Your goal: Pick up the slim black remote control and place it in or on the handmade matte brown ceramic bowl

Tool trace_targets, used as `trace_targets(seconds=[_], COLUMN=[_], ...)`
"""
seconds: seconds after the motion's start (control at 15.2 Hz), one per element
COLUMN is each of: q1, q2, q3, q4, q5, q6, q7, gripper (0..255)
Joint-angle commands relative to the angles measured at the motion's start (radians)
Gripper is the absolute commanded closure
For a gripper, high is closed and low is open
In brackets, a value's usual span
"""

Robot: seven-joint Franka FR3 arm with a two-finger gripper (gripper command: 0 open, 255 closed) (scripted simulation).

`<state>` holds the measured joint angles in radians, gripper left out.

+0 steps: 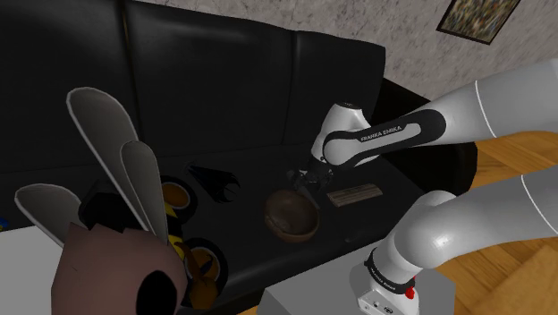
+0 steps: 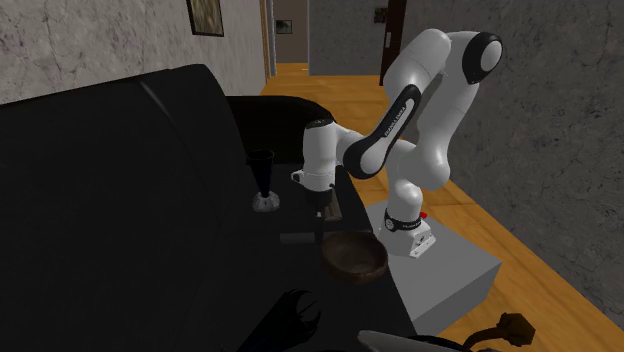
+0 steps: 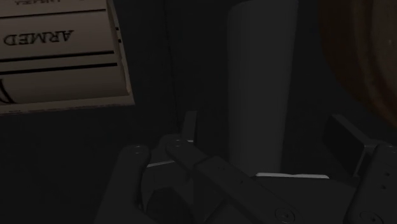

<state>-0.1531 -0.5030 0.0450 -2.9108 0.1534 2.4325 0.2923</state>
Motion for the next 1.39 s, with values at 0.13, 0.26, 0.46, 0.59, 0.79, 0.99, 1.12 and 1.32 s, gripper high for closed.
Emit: trace_targets(seconds=[0.13,0.26,0.46,0.59,0.79,0.99,1.12,1.32], q1=[0.000,0.000,0.000,0.000,0.001,-0.003,-0.006,-0.008], q2=[0.001,0.001,0.002,0.003,0.001,-0.041,-0.067,-0.102], q3=[0.000,0.000,-0.001,-0.001,0.000,0.000,0.000,-0.001], q4=[0.000,0.000,0.000,0.000,0.000,0.017,0.031,0.052], q5=[0.000,0.000,0.000,0.000,0.000,-0.007,-0.012,-0.017], q6=[0.001,0.001,0.003,0.002,0.001,-0.058,-0.097,-0.153], q7=[0.000,0.000,-0.001,-0.001,0.000,0.007,0.011,0.016], gripper=[0,255,255,255,255,255,255,255])
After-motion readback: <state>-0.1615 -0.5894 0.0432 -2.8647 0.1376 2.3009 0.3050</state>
